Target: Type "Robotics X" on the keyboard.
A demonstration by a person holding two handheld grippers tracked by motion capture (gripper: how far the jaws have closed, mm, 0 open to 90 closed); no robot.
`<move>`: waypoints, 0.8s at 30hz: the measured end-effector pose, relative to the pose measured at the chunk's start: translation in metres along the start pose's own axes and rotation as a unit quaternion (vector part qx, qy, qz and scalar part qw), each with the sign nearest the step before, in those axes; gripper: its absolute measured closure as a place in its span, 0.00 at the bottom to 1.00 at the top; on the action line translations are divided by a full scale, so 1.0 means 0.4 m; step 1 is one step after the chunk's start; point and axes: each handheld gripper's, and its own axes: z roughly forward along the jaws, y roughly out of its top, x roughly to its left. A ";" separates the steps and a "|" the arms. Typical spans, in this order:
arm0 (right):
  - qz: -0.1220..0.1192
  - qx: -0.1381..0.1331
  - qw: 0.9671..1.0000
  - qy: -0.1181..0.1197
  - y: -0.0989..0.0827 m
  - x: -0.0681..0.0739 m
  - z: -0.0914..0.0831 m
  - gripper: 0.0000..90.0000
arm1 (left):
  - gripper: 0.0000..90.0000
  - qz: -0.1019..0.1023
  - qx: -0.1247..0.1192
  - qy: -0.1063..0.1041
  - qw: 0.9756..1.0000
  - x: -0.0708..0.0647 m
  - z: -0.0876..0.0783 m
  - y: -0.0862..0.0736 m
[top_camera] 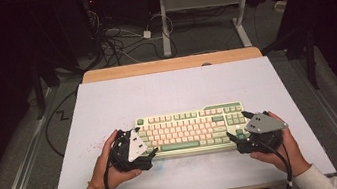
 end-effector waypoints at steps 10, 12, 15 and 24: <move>-0.001 0.005 1.000 -0.011 -0.019 -0.013 -0.011 0.24 | 0.18 -0.004 -0.011 0.012 1.000 0.003 -0.012 -0.022; 0.001 0.005 1.000 -0.012 -0.023 -0.016 -0.013 0.24 | 0.18 -0.007 -0.010 0.013 1.000 0.005 -0.013 -0.027; 0.004 0.005 1.000 -0.015 -0.029 -0.021 -0.016 0.24 | 0.18 -0.009 -0.007 0.014 1.000 0.007 -0.015 -0.035; 0.007 0.009 1.000 -0.021 -0.049 -0.031 -0.027 0.24 | 0.18 -0.012 0.001 0.018 1.000 0.012 -0.021 -0.055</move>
